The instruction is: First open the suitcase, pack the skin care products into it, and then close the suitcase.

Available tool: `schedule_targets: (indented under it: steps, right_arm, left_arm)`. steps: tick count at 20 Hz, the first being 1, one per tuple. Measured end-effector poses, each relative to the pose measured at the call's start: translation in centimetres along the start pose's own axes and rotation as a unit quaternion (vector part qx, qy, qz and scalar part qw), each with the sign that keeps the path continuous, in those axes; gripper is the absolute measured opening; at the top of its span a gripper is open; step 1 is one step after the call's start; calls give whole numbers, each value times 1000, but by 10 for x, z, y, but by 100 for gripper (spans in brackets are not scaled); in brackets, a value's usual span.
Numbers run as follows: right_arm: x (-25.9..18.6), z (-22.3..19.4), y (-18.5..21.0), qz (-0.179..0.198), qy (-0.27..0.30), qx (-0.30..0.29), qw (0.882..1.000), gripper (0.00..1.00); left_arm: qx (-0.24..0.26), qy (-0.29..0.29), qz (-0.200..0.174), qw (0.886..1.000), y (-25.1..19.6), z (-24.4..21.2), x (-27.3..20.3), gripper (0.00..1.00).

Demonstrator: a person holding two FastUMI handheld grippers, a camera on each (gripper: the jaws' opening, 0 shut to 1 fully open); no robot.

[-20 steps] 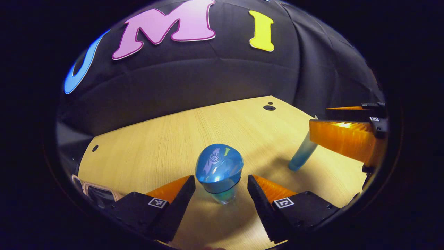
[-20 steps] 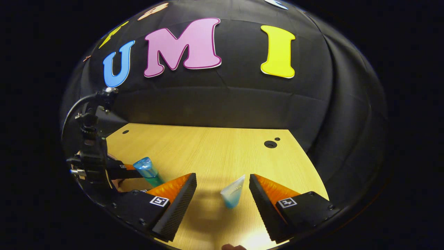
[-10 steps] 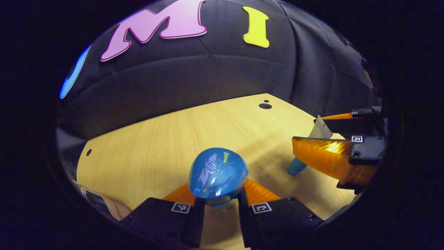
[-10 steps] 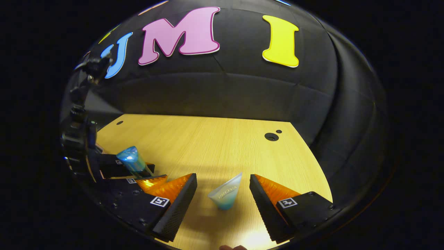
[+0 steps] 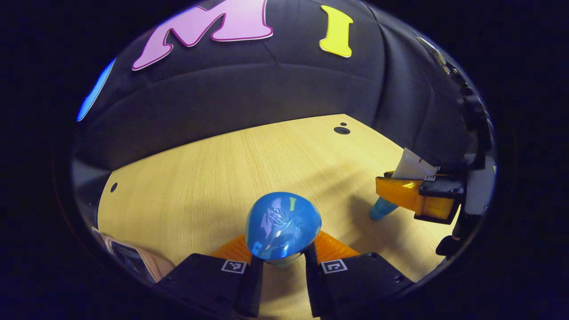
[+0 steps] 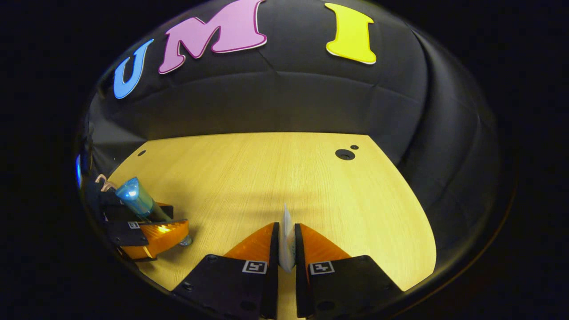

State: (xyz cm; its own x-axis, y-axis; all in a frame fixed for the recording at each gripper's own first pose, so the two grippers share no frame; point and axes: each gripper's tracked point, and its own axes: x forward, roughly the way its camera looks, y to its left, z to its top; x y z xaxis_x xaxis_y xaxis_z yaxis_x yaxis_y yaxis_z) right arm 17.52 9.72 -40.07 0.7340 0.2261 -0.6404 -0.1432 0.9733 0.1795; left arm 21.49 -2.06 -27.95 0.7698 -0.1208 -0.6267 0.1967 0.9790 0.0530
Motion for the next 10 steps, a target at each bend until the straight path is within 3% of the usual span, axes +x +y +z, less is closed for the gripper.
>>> schedule_targets:
  steps: [1, 6, 10]
  right_arm:
    - [-9, 5, 6, 8, -5, 3, 1000, 20]
    - [-71, 46, 55, 51, -38, 26, 998, 19]
    - [-124, 70, 136, 113, -64, 26, 991, 19]
  left_arm:
    - [-2, -6, -4, 1000, 4, 9, -14, 46]
    - [2, -23, -6, 1000, 59, 37, -115, 46]
    - [1, 30, 27, 999, 140, 1, -211, 46]
